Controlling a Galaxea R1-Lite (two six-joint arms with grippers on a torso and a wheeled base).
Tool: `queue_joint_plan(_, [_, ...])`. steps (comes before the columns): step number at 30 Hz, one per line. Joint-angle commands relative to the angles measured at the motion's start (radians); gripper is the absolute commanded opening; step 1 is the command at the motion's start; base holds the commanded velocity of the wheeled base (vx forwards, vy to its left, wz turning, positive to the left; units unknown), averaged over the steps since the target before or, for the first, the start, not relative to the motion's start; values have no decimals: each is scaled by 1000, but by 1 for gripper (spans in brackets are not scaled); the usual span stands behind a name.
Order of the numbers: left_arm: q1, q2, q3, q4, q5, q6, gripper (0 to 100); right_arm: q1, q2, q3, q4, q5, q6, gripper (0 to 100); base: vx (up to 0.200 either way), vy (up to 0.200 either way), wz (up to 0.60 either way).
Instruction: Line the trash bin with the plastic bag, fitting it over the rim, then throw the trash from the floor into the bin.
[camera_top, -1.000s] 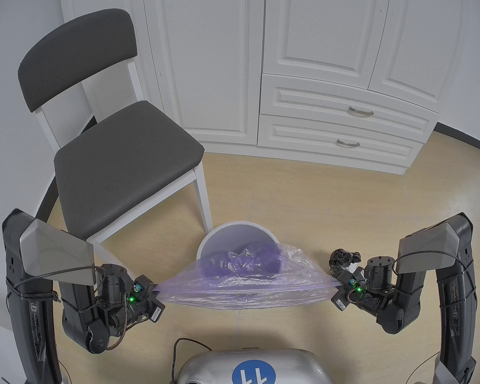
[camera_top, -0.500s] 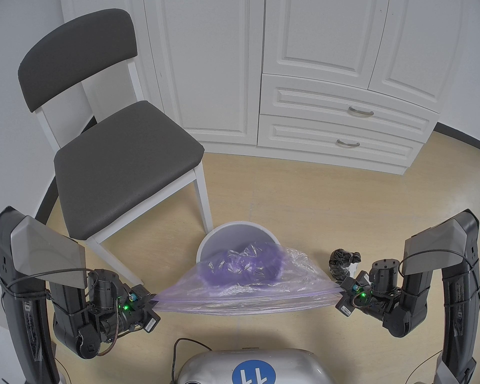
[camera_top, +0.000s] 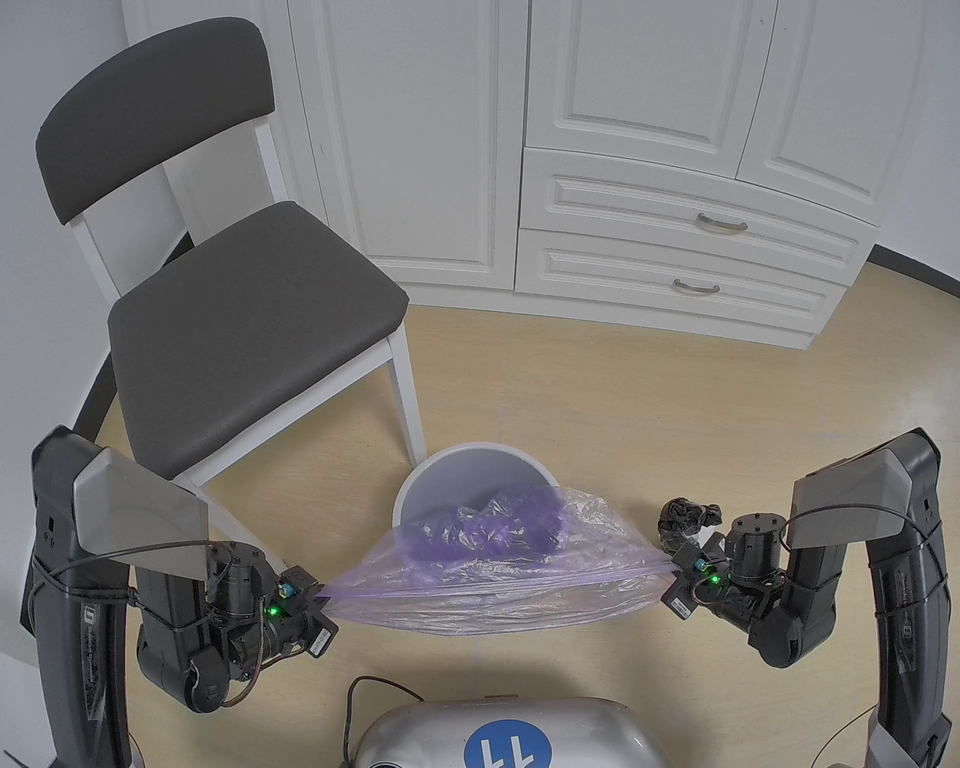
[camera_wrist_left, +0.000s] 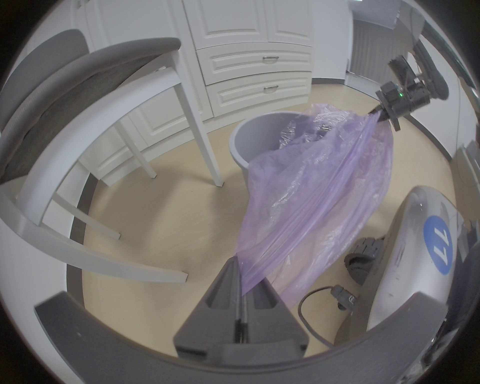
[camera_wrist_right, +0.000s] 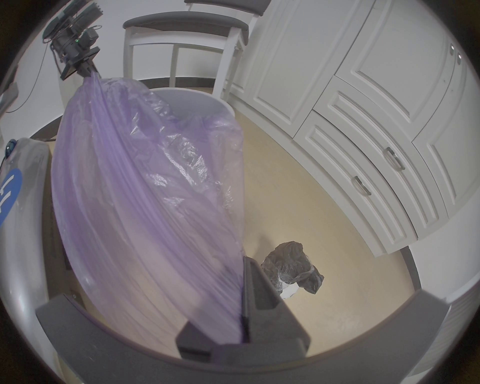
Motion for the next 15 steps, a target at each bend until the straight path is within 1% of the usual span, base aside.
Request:
queue_joint_plan(1, [-18, 31, -46, -2, 19, -45, 0, 14, 48, -56, -13, 1, 37, 0, 0, 0, 0])
queue_joint_plan(2, [-20, 29, -53, -2, 31, -59, 0, 19, 53, -65, -19, 1, 50, 0, 0, 0, 0])
queue_joint_plan(3, [-27, 26, -70, -2, 57, -85, 0, 29, 65, -92, -32, -4, 83, 0, 0, 0, 0])
queue_joint_plan(4, [-27, 26, -72, -2, 60, -88, 0, 29, 66, -95, -33, -6, 86, 0, 0, 0, 0])
queue_joint_plan(6, [-38, 23, -105, -2, 91, -134, 0, 55, 91, -155, -52, -16, 167, 0, 0, 0, 0])
queue_joint_plan(7, [-40, 23, -109, -2, 91, -142, 0, 61, 94, -163, -52, -18, 184, 0, 0, 0, 0])
queue_joint_plan(9, [-47, 22, -118, -2, 93, -157, 0, 85, 95, -195, -49, -19, 253, 0, 0, 0, 0])
queue_joint_plan(10, [-47, 23, -119, -2, 93, -158, 0, 89, 97, -200, -47, -19, 264, 0, 0, 0, 0])
queue_joint_plan(11, [-47, 23, -127, -2, 93, -160, 0, 109, 99, -229, -44, -21, 330, 0, 0, 0, 0])
queue_joint_plan(14, [-46, 23, -138, -2, 93, -163, 0, 131, 109, -283, -42, -24, 434, 0, 0, 0, 0])
queue_joint_plan(15, [-44, 23, -139, -2, 93, -163, 0, 131, 111, -293, -39, -26, 448, 0, 0, 0, 0])
